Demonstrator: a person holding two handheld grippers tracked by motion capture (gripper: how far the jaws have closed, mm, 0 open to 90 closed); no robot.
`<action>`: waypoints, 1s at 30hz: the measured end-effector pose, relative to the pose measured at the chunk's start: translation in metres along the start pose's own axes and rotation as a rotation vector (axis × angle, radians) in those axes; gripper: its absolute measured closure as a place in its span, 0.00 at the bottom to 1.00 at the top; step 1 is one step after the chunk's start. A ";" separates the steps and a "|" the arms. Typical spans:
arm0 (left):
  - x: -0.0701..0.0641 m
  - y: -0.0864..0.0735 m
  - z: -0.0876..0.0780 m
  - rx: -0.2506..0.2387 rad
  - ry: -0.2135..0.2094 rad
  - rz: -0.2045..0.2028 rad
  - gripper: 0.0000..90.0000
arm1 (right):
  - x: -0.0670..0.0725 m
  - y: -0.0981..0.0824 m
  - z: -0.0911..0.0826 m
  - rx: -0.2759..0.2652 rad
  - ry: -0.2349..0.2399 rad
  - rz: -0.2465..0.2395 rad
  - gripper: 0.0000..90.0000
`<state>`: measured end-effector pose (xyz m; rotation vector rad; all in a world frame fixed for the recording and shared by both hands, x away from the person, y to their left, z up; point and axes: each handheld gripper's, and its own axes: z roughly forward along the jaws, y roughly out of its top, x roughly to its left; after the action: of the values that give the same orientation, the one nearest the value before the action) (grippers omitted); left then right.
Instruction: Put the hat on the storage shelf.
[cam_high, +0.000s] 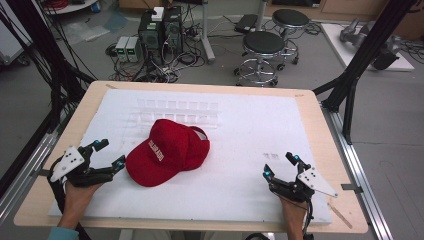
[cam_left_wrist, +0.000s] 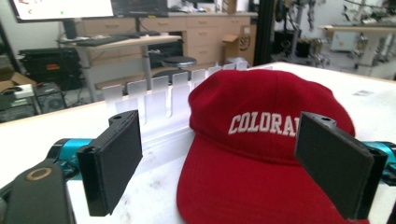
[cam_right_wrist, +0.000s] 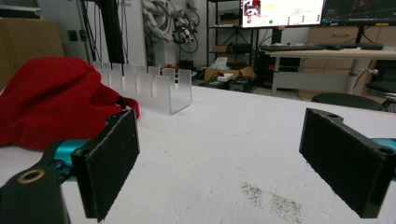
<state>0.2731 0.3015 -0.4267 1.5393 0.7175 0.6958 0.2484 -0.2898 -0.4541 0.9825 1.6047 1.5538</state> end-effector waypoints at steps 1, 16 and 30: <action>0.000 0.009 0.005 0.017 -0.032 0.007 0.17 | 0.000 0.000 0.000 0.001 -0.002 0.000 0.12; -0.007 0.074 0.056 0.156 -0.169 0.054 0.15 | 0.001 0.000 0.000 0.001 0.002 0.002 0.12; -0.026 0.102 0.116 0.339 -0.224 0.082 0.15 | 0.000 0.000 0.000 -0.005 0.000 -0.005 0.12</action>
<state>0.3517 0.2021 -0.3349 1.9305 0.6273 0.4659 0.2483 -0.2897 -0.4542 0.9757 1.6017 1.5538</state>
